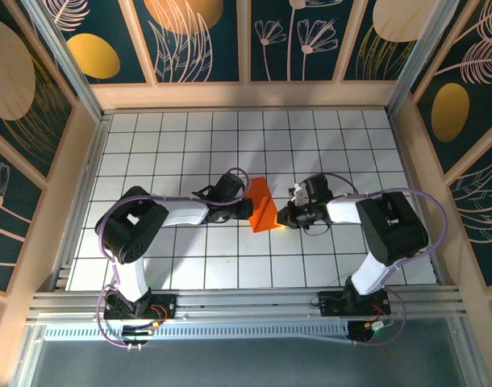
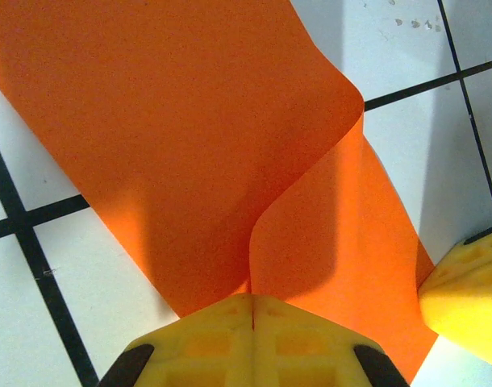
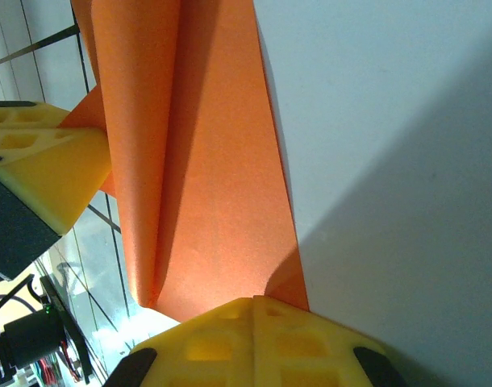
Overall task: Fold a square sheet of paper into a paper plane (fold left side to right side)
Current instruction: Fold the triangle a second time at the center of the table.
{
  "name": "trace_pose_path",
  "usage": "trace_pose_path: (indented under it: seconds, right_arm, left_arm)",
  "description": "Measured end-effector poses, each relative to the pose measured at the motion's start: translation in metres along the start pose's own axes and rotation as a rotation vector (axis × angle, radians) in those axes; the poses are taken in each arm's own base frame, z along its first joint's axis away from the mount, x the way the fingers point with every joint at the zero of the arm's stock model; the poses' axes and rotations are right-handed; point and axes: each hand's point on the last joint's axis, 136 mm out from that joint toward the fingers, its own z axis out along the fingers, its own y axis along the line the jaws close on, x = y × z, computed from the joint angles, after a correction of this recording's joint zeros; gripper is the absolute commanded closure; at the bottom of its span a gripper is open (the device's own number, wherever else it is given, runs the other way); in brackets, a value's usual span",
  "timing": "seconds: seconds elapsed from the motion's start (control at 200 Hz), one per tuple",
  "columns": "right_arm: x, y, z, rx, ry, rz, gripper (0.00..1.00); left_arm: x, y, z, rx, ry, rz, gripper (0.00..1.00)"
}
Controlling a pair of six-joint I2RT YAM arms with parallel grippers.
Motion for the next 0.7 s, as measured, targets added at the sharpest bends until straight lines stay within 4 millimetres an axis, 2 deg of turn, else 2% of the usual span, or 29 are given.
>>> trace_pose_path:
  seconds: [0.701]
  right_arm:
    - [0.0,-0.0001,0.0004,0.0,0.003,0.003,1.0]
  left_arm:
    - [-0.0021,-0.0037,0.0034,0.025,-0.008,0.008,1.0]
